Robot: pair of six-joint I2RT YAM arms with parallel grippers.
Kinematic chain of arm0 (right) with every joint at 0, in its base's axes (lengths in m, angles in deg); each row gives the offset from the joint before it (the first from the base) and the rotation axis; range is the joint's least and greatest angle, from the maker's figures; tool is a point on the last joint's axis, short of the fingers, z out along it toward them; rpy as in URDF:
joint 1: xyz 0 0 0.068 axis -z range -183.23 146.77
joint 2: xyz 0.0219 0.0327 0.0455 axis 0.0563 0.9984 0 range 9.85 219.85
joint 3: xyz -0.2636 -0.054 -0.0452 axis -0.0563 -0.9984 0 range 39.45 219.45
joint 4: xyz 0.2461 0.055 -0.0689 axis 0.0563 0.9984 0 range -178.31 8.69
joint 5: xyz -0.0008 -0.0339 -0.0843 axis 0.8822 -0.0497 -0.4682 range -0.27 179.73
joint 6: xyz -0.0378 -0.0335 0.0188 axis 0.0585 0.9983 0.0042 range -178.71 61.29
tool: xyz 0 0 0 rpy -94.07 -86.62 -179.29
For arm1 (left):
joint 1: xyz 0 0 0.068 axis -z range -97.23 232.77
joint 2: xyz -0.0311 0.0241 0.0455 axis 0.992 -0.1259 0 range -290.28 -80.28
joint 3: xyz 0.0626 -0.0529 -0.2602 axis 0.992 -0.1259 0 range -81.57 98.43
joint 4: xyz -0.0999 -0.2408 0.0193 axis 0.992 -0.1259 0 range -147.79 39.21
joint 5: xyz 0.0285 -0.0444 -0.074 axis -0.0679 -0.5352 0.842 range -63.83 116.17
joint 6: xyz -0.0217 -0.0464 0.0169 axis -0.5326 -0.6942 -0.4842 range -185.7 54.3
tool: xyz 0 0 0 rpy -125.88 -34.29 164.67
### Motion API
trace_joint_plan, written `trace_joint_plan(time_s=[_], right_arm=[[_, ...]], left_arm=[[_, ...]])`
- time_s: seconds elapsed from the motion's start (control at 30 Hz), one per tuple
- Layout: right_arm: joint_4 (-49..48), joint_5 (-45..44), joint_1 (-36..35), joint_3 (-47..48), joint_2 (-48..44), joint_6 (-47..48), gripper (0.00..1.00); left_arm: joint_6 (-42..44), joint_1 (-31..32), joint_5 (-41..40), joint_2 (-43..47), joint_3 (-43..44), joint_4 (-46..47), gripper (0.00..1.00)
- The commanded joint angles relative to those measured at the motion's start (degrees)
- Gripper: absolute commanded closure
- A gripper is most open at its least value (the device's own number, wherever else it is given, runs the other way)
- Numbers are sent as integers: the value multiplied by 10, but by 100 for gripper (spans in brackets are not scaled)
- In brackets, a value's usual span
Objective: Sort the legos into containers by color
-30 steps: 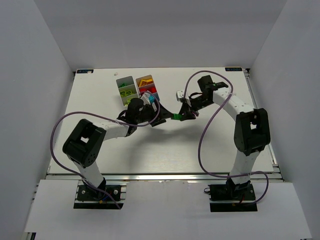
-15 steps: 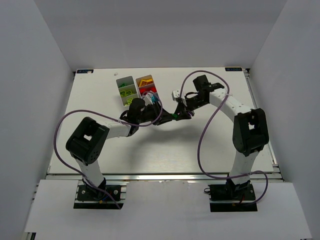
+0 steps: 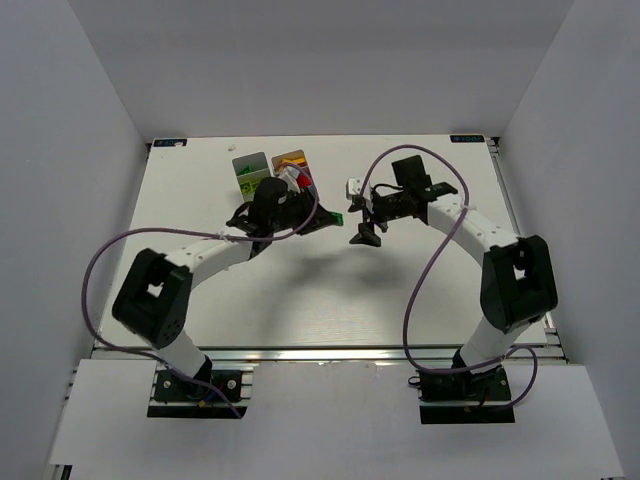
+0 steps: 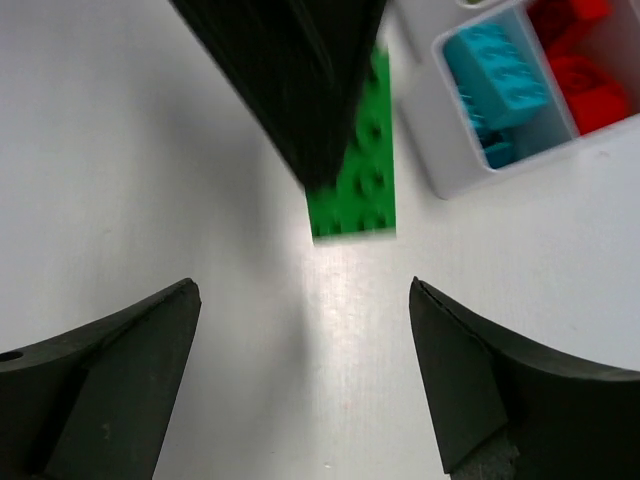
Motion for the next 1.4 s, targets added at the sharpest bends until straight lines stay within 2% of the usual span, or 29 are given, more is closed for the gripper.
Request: trace_joint_plan(time_s=[0.0, 0.03, 0.1, 0.2, 0.23, 0.27, 0.33, 0.37, 0.4, 0.5, 0.63, 0.77, 1.37], right_arm=[[-188, -76, 6, -40, -47, -130, 11], [-205, -118, 7, -43, -46, -144, 11], [-199, -138, 12, -36, -36, -149, 10], [-149, -90, 33, -15, -22, -121, 11], [-143, -63, 38, -13, -20, -138, 17], [-142, -55, 42, -10, -17, -146, 34], [-143, -44, 42, -7, -14, -157, 46], [-144, -40, 43, -7, -14, -164, 54], [-146, -37, 43, -7, -14, -169, 78], [-145, -31, 43, -3, -11, -179, 98], [-153, -35, 45, -9, -14, -187, 99], [-161, -36, 49, -19, -19, -193, 99], [-171, -29, 63, -35, -15, -196, 98]], left_arm=[[60, -45, -116, 86, 48, -170, 100], [59, -59, -128, 99, 52, -187, 100], [45, -110, -160, 126, 64, -239, 100], [12, -160, -229, 132, 114, -315, 100], [7, -166, -246, 127, 154, -355, 100], [-10, -178, -279, 111, 175, -376, 100], [-25, -188, -297, 94, 212, -403, 100], [-33, -194, -300, 85, 240, -406, 100], [-51, -206, -300, 66, 250, -406, 100], [-85, -224, -299, 13, 309, -425, 100], [-124, -236, -283, -47, 374, -459, 100], [-164, -245, -253, -77, 380, -438, 100], [-206, -253, -191, -166, 412, -397, 100]])
